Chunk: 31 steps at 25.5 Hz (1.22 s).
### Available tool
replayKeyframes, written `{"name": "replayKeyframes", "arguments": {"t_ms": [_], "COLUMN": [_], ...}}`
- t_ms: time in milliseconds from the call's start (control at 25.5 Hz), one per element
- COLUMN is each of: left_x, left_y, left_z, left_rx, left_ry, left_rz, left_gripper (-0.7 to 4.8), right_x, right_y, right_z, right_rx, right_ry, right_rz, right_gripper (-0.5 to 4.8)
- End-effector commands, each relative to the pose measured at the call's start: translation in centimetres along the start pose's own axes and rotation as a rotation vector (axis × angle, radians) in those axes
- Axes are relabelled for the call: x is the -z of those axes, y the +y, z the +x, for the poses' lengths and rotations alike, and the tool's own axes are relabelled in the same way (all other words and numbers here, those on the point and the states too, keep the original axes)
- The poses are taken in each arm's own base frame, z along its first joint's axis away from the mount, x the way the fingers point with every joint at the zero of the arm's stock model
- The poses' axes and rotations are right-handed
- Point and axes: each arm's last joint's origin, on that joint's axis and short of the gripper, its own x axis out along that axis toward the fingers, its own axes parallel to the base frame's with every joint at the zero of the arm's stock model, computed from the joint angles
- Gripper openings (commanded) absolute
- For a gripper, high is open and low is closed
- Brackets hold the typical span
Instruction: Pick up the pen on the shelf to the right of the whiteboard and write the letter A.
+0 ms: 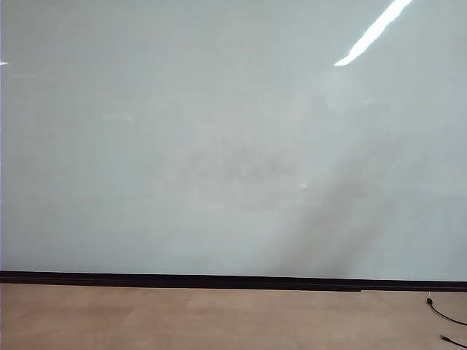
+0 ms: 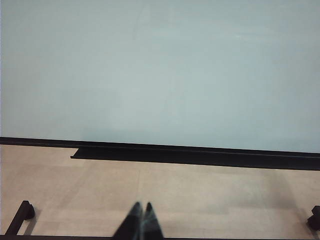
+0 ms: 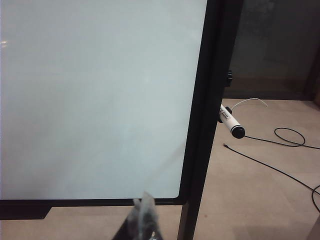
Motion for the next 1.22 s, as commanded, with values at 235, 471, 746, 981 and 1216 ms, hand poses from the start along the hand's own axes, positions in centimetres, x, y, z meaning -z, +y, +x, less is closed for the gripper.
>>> {"name": "replayKeyframes", "arguments": {"t_ms": [235, 471, 746, 981, 1216], "left_x": [-0.2, -0.2, -0.2, -0.2, -0.2], "left_y": [0.0, 0.0, 0.0, 0.0, 0.0], "left_z": [0.0, 0.0, 0.0, 0.0, 0.0], "left_rx": [0.001, 0.000, 0.001, 0.001, 0.000], "left_ry": [-0.011, -0.011, -0.011, -0.011, -0.011], "left_rz": [0.004, 0.004, 0.004, 0.004, 0.004], "left_gripper": [-0.04, -0.05, -0.05, -0.05, -0.05], "right_x": [-0.3, -0.3, -0.2, 0.1, 0.1], "right_y": [0.0, 0.0, -0.2, -1.0, -0.9], "right_z": [0.0, 0.0, 0.0, -0.2, -0.2], "right_rx": [0.002, 0.001, 0.075, 0.362, 0.313], "right_ry": [-0.023, -0.023, -0.014, 0.029, 0.026], "right_rz": [0.002, 0.002, 0.001, -0.002, -0.002], "right_gripper": [-0.09, -0.09, -0.09, -0.09, 0.35]}}
